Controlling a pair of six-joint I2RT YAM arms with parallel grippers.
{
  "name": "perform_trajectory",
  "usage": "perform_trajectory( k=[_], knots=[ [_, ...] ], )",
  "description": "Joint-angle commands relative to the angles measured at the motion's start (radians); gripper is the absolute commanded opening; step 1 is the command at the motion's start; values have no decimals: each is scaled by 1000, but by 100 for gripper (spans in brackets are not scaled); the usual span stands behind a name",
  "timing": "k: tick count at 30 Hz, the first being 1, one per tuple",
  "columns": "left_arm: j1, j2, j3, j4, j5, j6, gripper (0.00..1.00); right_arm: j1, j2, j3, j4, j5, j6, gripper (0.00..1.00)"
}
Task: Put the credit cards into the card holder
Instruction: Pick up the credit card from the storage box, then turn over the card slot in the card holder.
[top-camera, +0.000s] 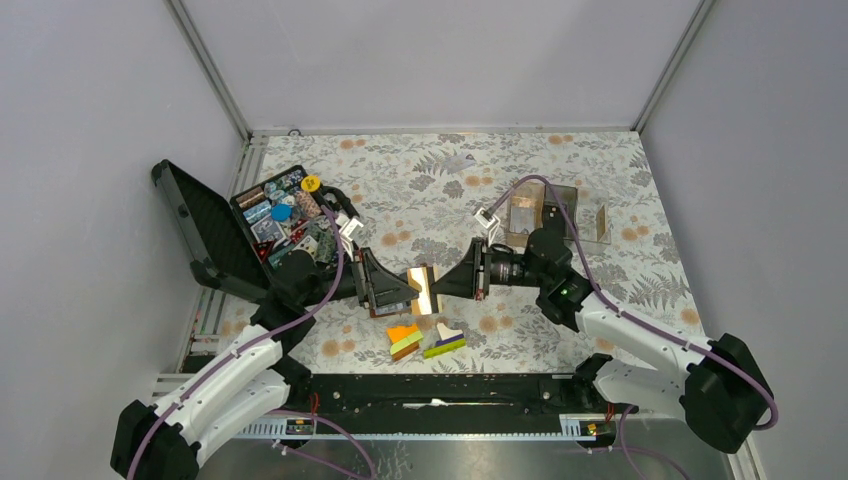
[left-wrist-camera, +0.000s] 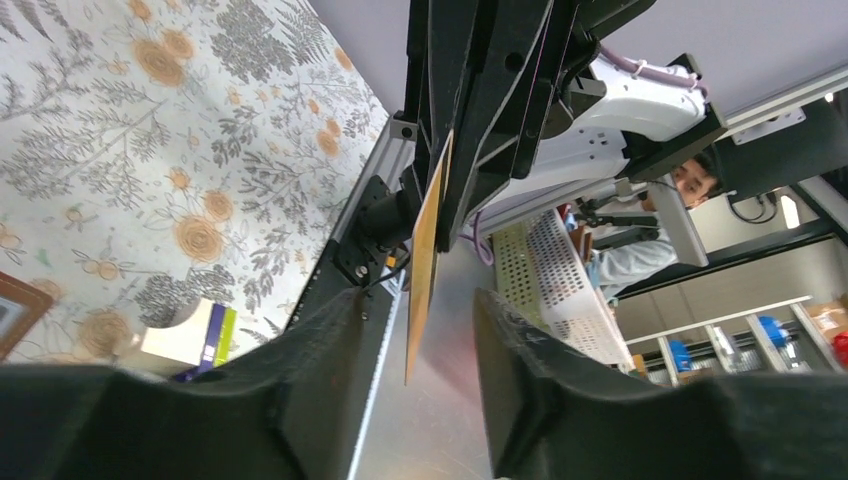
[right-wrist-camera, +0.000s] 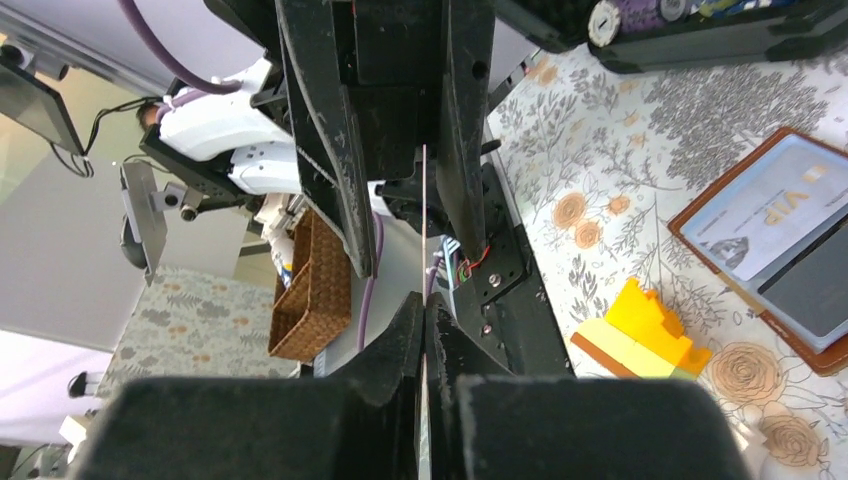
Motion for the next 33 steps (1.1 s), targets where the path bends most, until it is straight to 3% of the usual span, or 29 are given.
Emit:
perform_trajectory(
  k=[1, 6, 7, 11, 13, 15, 21, 30, 33],
  knots=[
    [-3, -6, 21, 58, -9, 7, 38, 26, 16, 51, 48, -56, -8, 0],
    [-3, -6, 19, 50, -29, 5, 3, 36, 17, 46, 22, -31, -23, 0],
    [-3, -8, 22, 35, -33, 11, 0, 36, 12, 49, -5, -16, -38, 4],
    [12, -31, 113, -233, -125, 150, 0, 37, -21, 72, -197, 139, -139, 45],
    [57, -19, 193, -445, -186, 250, 0, 37, -34, 80, -290, 254, -177, 58],
    [142, 7, 255, -587, -178, 323, 0, 37, -35, 95, -388, 332, -205, 64],
    [418, 84, 340, -777, -125, 465, 0, 36, 46, 155, -537, 497, -225, 68],
    [442, 64, 429, -924, -509, 632, 0, 53, 303, 269, -636, 721, -264, 69],
    [442, 48, 409, -921, -553, 645, 0, 75, 412, 339, -681, 810, -282, 69]
  ],
)
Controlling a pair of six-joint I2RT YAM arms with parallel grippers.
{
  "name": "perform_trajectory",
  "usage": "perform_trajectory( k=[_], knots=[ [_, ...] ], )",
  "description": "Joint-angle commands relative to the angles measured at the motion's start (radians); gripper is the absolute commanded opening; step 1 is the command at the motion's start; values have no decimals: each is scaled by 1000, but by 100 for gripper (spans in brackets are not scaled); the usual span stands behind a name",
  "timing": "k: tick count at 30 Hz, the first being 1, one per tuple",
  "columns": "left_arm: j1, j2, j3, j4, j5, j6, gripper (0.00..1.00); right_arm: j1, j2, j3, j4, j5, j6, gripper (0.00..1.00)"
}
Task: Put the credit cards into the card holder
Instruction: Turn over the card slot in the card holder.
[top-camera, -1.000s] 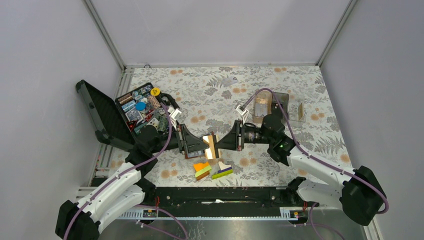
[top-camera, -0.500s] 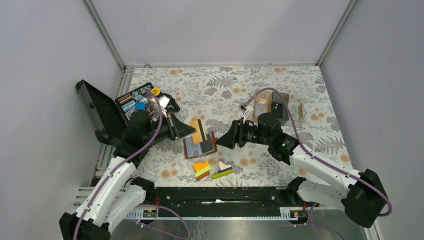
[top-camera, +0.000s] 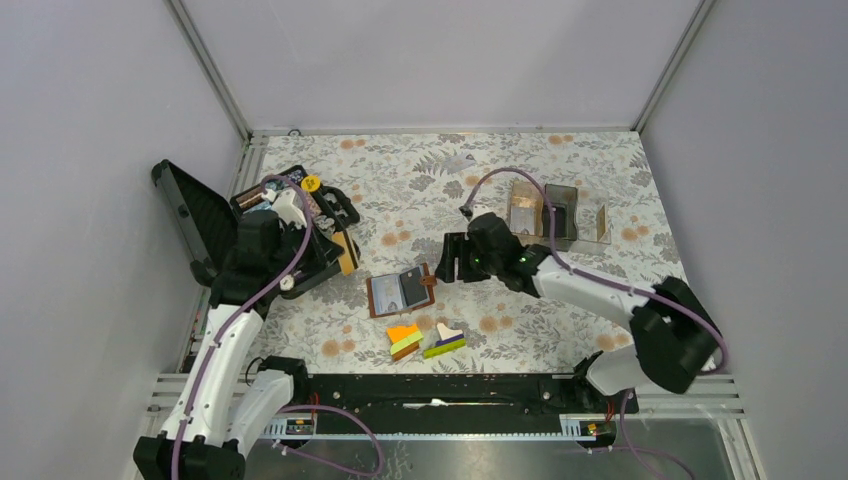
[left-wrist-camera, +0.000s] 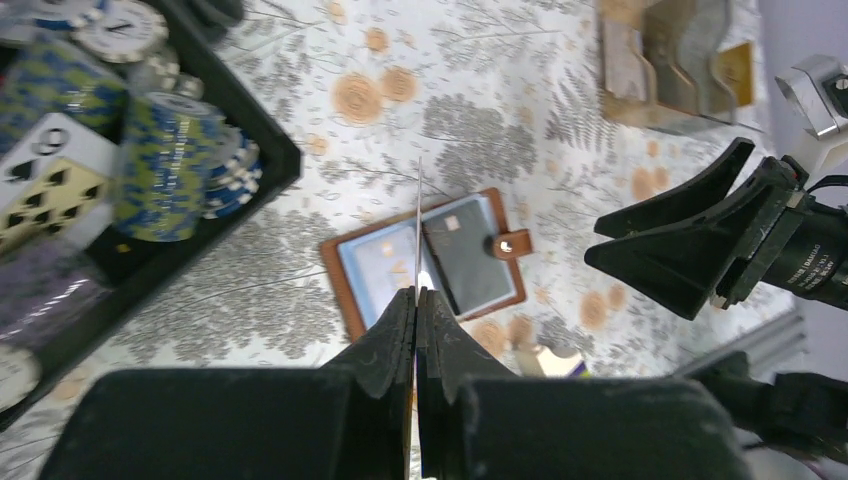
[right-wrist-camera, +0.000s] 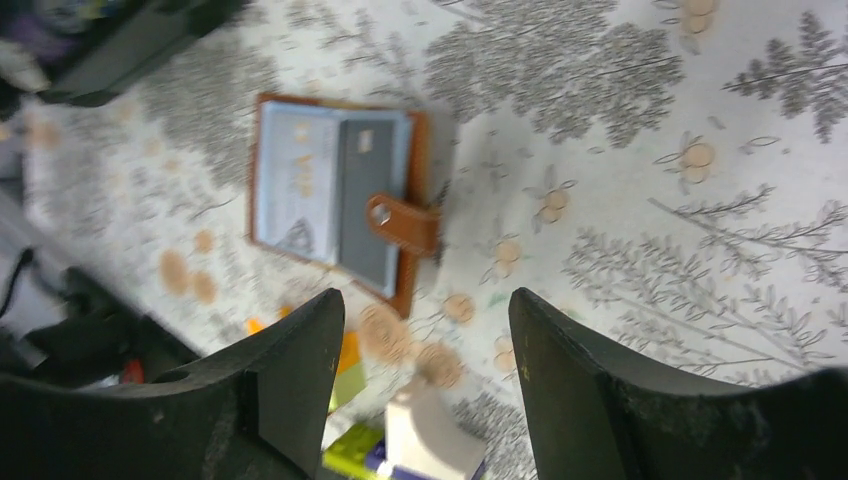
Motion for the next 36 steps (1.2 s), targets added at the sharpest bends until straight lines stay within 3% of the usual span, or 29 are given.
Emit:
perform_trajectory(
  k=[1, 12, 25, 36],
  knots=[
    [5, -34, 25, -25, -157, 82, 0, 43, 134, 128, -86, 191, -51, 69],
    [-2, -32, 25, -26, -158, 82, 0, 118, 432, 354, -138, 261, -85, 69],
    [-3, -42, 20, -1, -110, 51, 0, 118, 491, 400, -185, 341, -118, 67],
    [-4, -50, 22, -10, -142, 67, 0, 125, 447, 333, -150, 207, -65, 63]
  ],
)
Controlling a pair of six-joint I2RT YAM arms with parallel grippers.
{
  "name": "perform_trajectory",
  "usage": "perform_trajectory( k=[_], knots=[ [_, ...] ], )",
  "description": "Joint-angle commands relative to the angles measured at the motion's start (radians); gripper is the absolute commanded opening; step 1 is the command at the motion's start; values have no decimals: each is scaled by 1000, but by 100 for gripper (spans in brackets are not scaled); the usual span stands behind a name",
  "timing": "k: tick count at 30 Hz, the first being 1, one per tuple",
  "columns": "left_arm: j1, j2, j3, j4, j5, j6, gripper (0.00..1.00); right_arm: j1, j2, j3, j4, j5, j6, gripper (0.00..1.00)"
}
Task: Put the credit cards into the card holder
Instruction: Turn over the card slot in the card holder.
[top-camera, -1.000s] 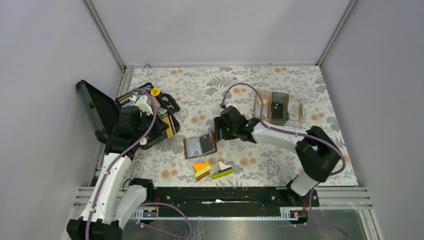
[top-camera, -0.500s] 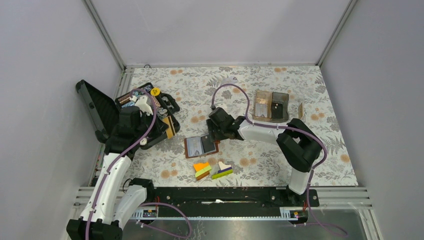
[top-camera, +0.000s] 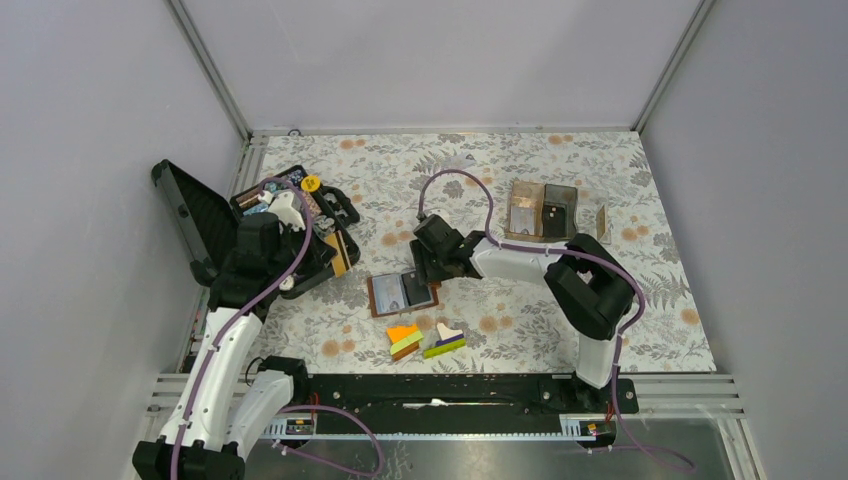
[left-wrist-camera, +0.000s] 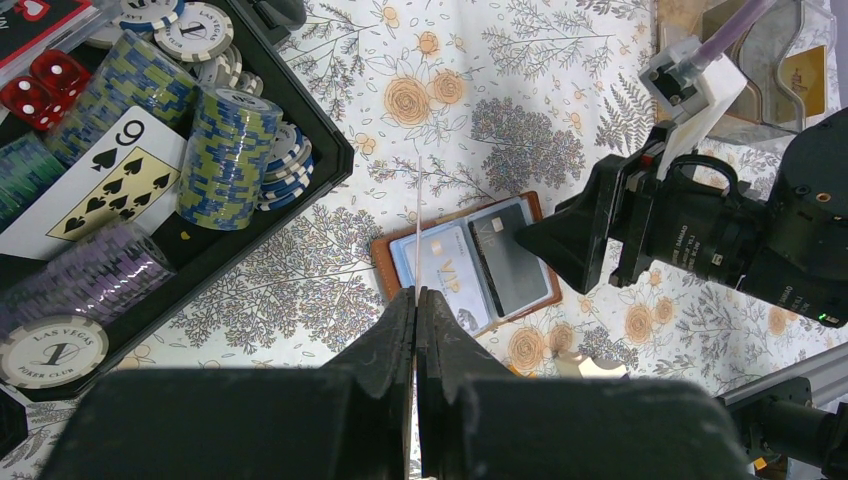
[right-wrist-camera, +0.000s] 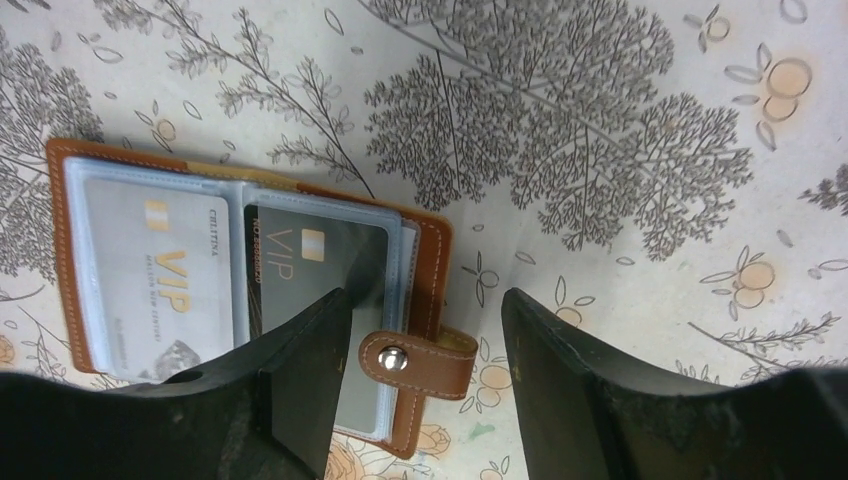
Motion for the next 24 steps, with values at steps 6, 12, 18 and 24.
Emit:
perform_trajectory(
  k=[6, 12, 18, 24],
  knots=[
    [-3, -16, 19, 36, -6, 6, 0, 10, -68, -57, -2, -23, 36, 51],
    [-3, -11, 6, 51, 43, -34, 0, 10, -99, -70, -1, -28, 43, 37],
    [-6, -7, -115, 176, 152, -192, 0, 9, -133, -90, -17, -2, 45, 27],
    [-12, 8, -210, 282, 200, -292, 0, 10, -143, -116, -16, 19, 41, 23]
  ],
)
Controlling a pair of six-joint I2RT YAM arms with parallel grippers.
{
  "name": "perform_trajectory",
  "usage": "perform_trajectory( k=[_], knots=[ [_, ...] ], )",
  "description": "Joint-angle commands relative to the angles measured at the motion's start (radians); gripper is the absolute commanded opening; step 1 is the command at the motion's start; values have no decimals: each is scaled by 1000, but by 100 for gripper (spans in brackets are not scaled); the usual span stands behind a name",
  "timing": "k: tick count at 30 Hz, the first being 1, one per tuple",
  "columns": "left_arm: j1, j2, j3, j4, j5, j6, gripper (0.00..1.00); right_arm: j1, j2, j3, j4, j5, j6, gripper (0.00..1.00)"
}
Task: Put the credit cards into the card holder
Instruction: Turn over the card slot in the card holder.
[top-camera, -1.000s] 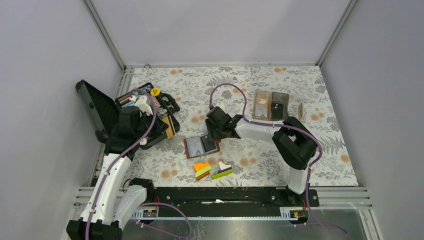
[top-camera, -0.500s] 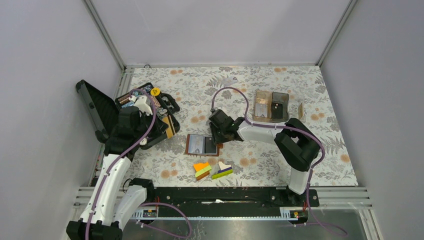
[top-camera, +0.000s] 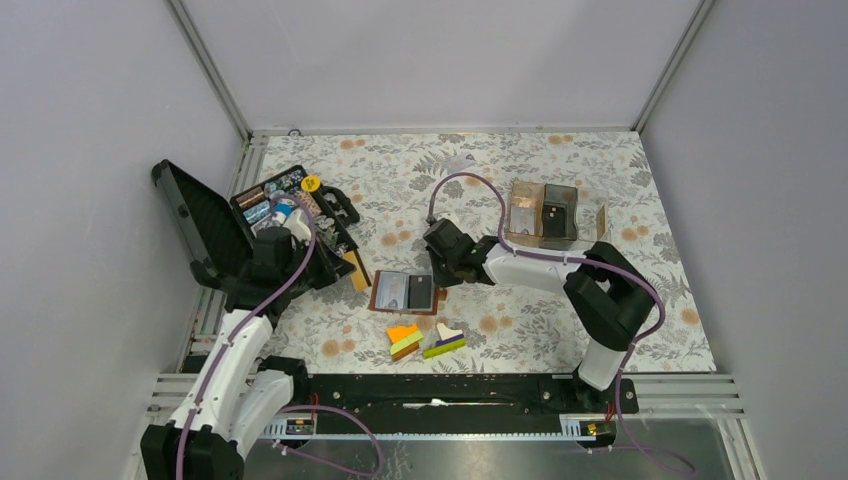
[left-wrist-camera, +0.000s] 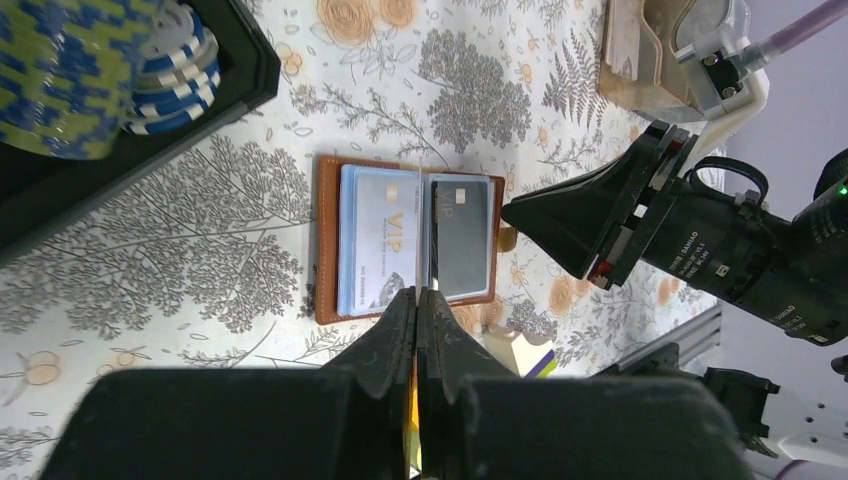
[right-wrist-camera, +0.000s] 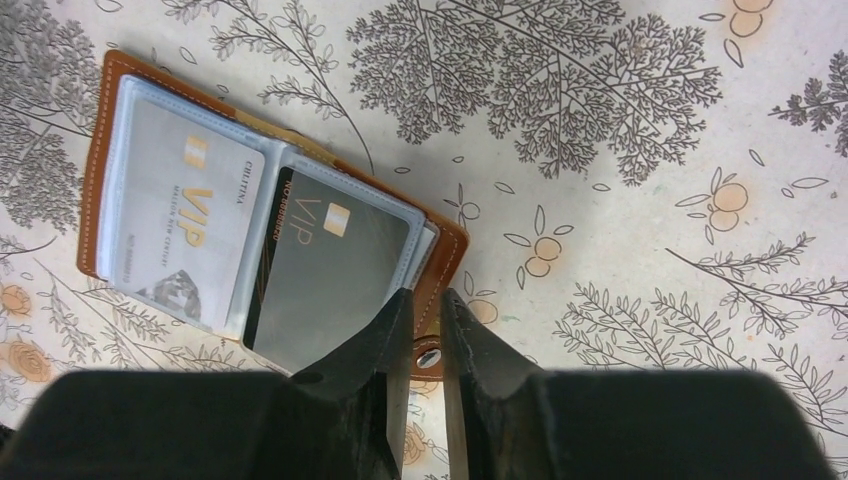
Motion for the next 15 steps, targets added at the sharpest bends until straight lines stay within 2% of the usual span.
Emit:
perform_trajectory(
  k=[1, 6, 12, 15],
  knots=[
    [-11, 7, -45, 150, 63, -99, 0, 9, -33, -22, -9, 39, 7, 22],
    [-36, 23, -110, 215, 18, -142, 0, 8, -36, -43, -10, 42, 19, 22],
    [-71, 77, -177, 340, -9, -220, 0, 8, -64, -102, 34, 48, 24, 29],
    [-106, 82, -179, 345, -47, -228, 0, 5, -52, -99, 42, 52, 11, 27]
  ],
)
